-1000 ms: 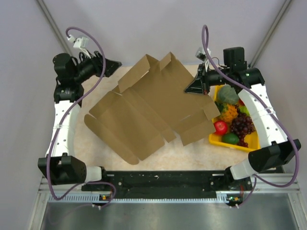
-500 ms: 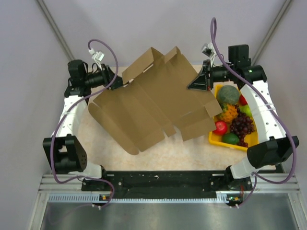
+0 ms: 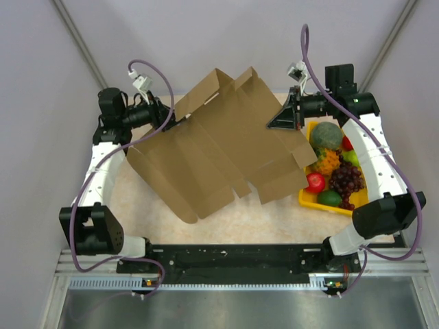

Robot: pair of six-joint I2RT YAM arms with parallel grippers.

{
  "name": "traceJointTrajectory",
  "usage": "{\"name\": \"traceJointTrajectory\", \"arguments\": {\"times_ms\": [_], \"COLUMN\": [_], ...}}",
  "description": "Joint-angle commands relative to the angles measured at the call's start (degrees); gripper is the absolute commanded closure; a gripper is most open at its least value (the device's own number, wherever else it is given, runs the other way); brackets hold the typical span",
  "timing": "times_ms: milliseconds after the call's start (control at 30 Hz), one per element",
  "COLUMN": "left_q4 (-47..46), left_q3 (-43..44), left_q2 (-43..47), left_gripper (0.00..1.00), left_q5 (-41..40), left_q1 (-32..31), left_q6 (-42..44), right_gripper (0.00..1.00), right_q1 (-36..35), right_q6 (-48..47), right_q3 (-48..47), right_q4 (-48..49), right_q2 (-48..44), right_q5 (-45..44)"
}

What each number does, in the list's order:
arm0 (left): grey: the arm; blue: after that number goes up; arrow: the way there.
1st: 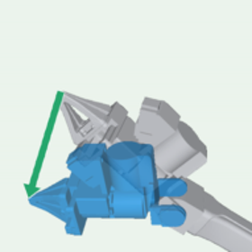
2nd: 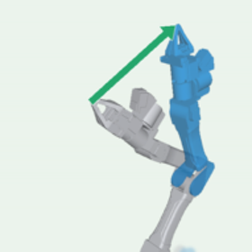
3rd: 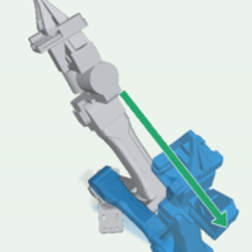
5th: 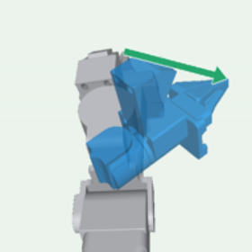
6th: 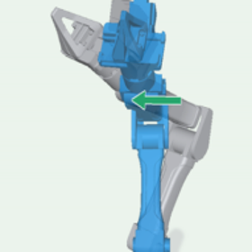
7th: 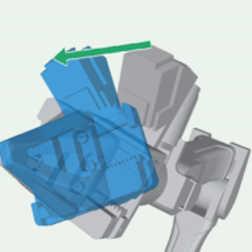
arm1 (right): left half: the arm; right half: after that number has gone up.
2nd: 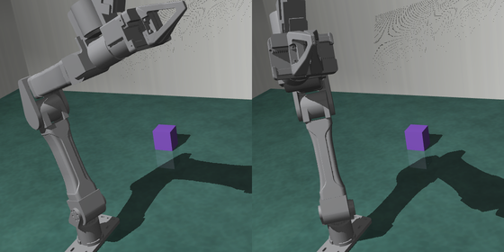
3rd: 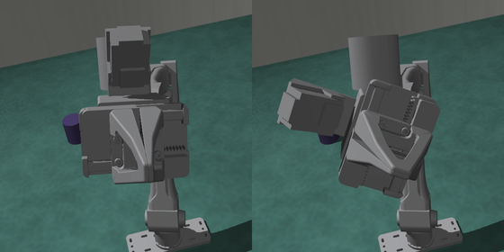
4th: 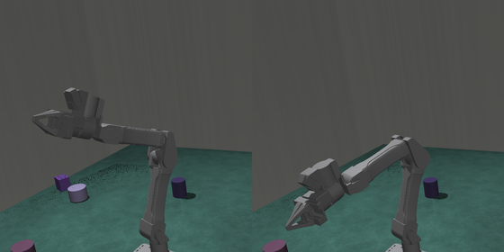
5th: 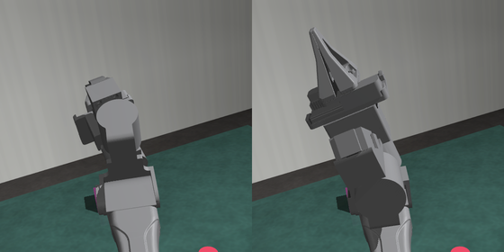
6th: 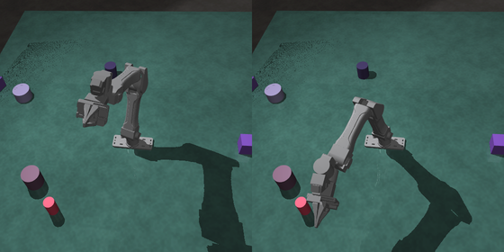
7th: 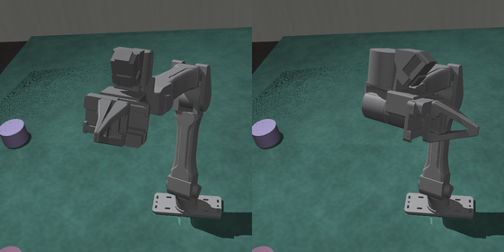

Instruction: Fold the paper box

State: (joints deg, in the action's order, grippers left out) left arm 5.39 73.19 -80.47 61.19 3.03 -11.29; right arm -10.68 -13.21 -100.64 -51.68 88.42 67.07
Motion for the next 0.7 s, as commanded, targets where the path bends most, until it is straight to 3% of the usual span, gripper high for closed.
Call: {"name": "traceJointTrajectory", "arguments": {"times_ms": [0, 167, 300, 600, 667], "left_q4": [2.17, 7.00, 9.90, 10.43, 9.21], "left_q3": [1.78, 3.28, 3.45, 7.93, 8.46], "left_q2": [1.72, -0.13, -0.57, -5.31, -6.10], "left_gripper": [0.42, 0.44, 0.44, 0.57, 0.50], "left_q5": [-0.64, 6.83, 4.21, 5.43, 5.96], "left_q1": [-2.67, -2.85, -2.85, -2.85, -2.85], "left_q6": [7.51, 10.75, 13.75, 13.31, 12.70], "right_gripper": [1.00, 1.00, 1.00, 1.00, 1.00], "right_q1": [0.66, 0.66, 0.57, 0.57, 0.57], "right_q6": [0.12, -0.06, 0.03, -0.41, -0.24], "right_q3": [-3.07, -2.98, -3.25, -2.10, -2.37], "right_q4": [2.64, 2.72, 2.64, 2.99, 3.08], "right_q2": [-1.67, -1.76, -1.94, -3.08, -3.08], "right_q5": [3.95, 3.68, 4.82, 6.23, 6.76]}}
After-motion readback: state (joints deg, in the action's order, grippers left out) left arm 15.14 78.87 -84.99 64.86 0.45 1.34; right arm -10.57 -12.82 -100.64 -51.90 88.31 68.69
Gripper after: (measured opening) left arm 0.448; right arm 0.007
